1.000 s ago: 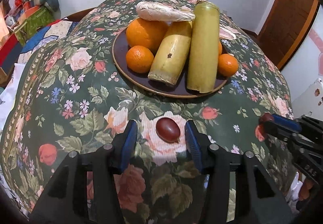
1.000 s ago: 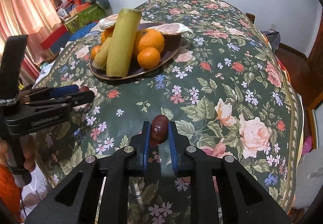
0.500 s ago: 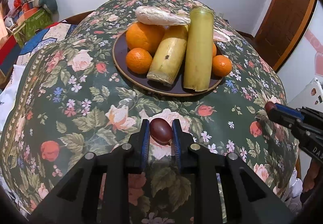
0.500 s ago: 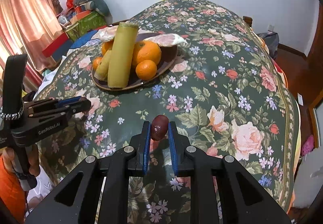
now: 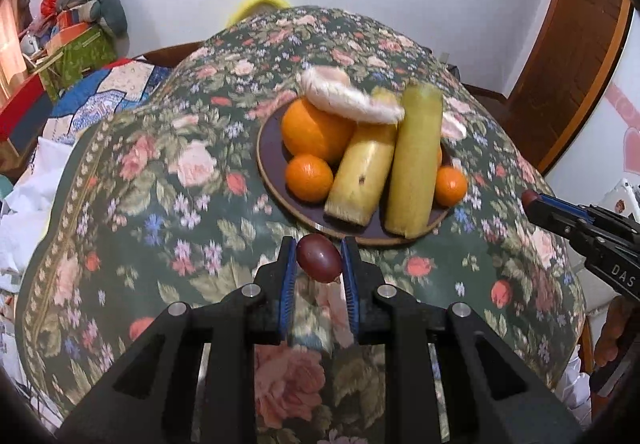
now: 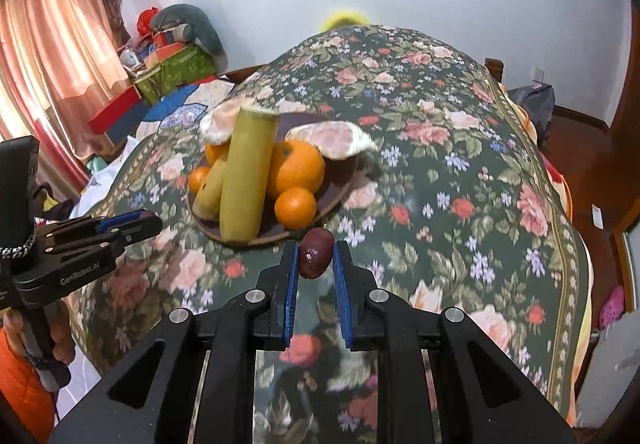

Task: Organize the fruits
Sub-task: 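Place the dates on the plate with both tools and release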

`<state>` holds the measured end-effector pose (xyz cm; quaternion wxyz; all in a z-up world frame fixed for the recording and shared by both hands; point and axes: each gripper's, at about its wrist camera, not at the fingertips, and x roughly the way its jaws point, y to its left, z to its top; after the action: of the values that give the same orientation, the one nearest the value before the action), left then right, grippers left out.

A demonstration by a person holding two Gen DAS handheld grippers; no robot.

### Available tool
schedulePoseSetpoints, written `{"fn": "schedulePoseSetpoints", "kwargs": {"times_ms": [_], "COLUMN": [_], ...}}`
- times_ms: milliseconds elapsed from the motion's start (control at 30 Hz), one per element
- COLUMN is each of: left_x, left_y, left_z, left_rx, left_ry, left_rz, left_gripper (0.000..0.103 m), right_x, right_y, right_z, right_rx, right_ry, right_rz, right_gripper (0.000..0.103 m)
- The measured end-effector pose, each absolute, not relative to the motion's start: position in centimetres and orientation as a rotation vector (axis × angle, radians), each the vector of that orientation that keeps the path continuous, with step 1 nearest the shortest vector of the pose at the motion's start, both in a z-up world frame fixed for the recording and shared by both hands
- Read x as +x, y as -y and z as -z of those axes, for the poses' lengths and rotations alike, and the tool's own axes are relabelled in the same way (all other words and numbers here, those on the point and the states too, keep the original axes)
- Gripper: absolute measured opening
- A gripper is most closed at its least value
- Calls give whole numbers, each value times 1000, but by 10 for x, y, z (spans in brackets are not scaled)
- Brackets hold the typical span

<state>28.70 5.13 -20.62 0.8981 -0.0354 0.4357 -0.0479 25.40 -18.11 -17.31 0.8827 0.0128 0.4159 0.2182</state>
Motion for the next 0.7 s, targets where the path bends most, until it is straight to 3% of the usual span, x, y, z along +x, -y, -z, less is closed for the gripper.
{"fn": "schedulePoseSetpoints", "kwargs": {"times_ms": [700], "left_x": [359], "left_y": [-49], "left_z": [203], "left_rx": [-117], "left_ry": [-859], "left_rz": [126], "left_gripper": [22], "right_x": [313], "right_y": [159], "right_z": [195], "right_rx": [29], "right_ry": [-886], "right_rz": [-476], "right_gripper": [16]}}
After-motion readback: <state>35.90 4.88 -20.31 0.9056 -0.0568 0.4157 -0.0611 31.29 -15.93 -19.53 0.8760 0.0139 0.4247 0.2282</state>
